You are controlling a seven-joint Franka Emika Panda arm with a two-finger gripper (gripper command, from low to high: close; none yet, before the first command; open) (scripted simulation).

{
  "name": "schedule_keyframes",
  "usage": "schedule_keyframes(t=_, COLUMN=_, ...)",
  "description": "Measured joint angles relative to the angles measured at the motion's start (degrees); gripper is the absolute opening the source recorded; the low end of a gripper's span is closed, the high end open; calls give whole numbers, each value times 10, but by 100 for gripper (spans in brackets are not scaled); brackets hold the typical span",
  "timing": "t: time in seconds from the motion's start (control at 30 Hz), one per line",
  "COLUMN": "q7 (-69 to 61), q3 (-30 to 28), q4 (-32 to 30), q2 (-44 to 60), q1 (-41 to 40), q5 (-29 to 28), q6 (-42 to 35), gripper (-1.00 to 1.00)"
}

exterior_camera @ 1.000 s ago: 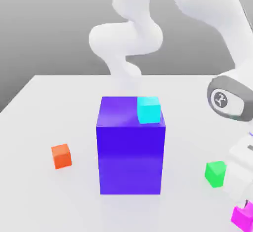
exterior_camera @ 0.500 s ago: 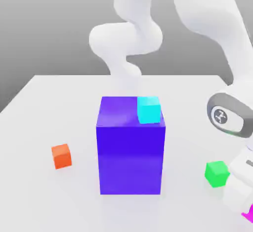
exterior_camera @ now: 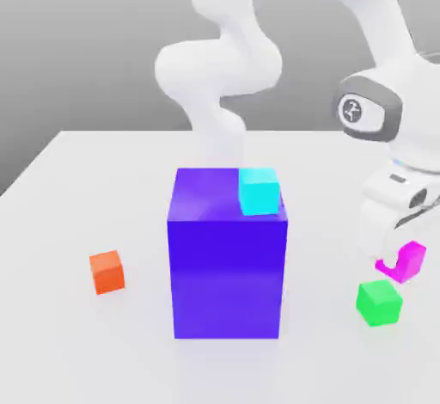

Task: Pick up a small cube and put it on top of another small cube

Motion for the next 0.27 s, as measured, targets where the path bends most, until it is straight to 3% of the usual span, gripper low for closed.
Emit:
schedule_keyframes(t=0.13, q7=48, q3=-26, q4=-1, q2=73, q1=3, q5=-65, q6=69, gripper=-100)
schedule_keyframes(t=0.17, q7=59, q3=-38, q4=0, q2=90, q1=12, q5=-80, q6=84, gripper=100)
schedule_keyframes(t=0.27, q7=59, q3=-38, q4=0, q2=90, q1=12, q5=-80, q6=84, gripper=100)
